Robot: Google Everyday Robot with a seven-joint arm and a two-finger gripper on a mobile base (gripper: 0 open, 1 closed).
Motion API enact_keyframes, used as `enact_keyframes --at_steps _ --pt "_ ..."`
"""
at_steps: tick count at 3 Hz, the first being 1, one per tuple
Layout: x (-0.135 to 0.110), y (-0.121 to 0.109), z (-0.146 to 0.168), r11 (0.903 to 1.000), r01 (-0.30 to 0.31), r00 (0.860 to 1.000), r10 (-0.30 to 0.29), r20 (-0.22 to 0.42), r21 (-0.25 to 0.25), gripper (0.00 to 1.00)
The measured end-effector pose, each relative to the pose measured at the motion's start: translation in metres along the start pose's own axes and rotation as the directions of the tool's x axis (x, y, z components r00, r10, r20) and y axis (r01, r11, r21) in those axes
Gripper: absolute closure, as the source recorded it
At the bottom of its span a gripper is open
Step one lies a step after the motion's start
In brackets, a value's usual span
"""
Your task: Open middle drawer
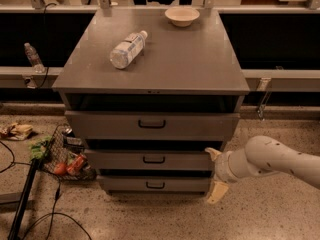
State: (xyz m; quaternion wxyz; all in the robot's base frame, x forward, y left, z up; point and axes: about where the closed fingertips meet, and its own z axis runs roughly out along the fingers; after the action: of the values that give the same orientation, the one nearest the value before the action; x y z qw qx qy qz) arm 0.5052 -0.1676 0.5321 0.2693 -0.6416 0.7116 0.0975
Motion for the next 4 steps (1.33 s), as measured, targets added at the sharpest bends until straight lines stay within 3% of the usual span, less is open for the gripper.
enact_keyframes --at_steps 1,2,3,4 --pt "0.017 -0.003 0.027 1.0 0.005 1.0 -0.005 -0.01 -0.007 0.0" --pt "0.042 -0.019 0.046 0.9998 0.008 0.999 -0.007 -0.053 0.02 0.0" --pt "0.055 -0.033 0.053 0.9987 0.01 0.997 -0.006 -0.076 0.05 0.0" --pt "0.066 -0.046 0.079 0.9991 0.005 0.998 -0.002 -0.07 0.043 0.0"
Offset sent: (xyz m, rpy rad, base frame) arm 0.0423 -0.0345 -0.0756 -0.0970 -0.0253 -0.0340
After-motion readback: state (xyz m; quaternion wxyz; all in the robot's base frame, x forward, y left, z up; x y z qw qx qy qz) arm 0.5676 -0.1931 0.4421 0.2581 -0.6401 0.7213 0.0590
